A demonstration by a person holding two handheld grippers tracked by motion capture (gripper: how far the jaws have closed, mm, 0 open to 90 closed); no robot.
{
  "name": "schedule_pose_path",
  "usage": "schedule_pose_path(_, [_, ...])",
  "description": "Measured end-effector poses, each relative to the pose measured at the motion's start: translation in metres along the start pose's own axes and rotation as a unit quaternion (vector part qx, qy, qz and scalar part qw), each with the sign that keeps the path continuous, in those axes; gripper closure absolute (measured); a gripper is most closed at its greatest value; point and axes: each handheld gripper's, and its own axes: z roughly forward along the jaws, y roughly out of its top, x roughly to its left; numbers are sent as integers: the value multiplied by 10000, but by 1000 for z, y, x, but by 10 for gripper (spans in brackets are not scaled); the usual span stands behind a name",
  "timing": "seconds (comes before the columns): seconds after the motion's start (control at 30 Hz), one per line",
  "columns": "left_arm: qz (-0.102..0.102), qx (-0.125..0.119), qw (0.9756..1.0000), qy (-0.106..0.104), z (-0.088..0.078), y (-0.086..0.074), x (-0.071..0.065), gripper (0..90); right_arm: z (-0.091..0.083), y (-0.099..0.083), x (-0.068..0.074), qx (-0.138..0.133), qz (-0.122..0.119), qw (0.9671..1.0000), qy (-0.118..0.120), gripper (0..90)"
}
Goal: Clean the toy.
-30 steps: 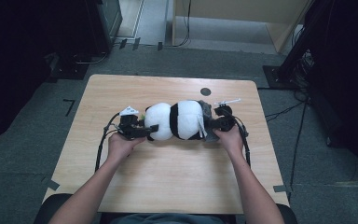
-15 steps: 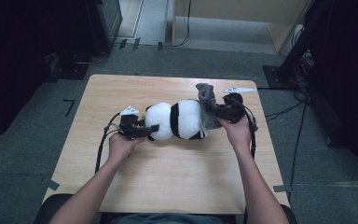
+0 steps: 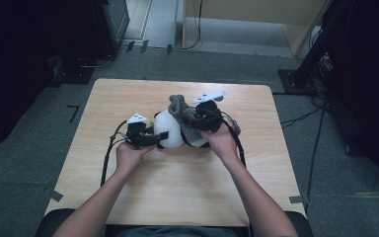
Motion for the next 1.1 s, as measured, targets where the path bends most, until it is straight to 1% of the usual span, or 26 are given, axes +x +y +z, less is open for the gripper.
schedule_pose_path(0.1, [-11, -61, 10000, 1, 0, -1, -1, 378, 17, 2, 10, 146, -140, 9997, 108, 778])
schedule_pose_path(0.2, [-32, -99, 9999, -3, 0, -1, -2, 379, 30, 4, 17, 241, -300, 9992, 116, 778])
schedule_pose_path(0.3, [-50, -101, 9999, -37, 0, -1, 0, 379, 44, 3, 23, 383, -392, 9984, 141, 777])
schedule_pose_path(0.37, [-61, -93, 9999, -25, 0, -1, 0, 380, 51, 2, 27, 472, -432, 9979, 108, 776])
schedule_pose_path(0.4, [-65, -77, 9999, -6, 0, -1, -1, 380, 55, 1, 28, 506, -490, 9975, 65, 775])
schedule_pose_path(0.47, [-104, -80, 9999, -6, 0, -1, 0, 382, 59, -2, 29, 489, -510, 9975, 39, 773])
schedule_pose_path(0.53, [-100, -95, 9999, -4, 1, -2, 0, 382, 59, -3, 26, 454, -487, 9978, 58, 773])
schedule_pose_path(0.6, [-35, -94, 9999, 31, 1, -1, -1, 384, 59, -4, 24, 438, -445, 9980, 71, 772])
schedule_pose_path(0.8, [-22, -40, 10000, 81, 1, 0, -2, 399, 56, -8, 21, 422, -482, 9979, 16, 772])
schedule_pose_path(0.93, [-20, -38, 10000, 81, 2, 0, -1, 400, 49, -11, 16, 436, -508, 9977, -84, 770])
schedule_pose_path(1.1, [-17, -16, 10000, 86, 2, 1, -2, 400, 37, -18, 9, 437, -442, 9979, -186, 768])
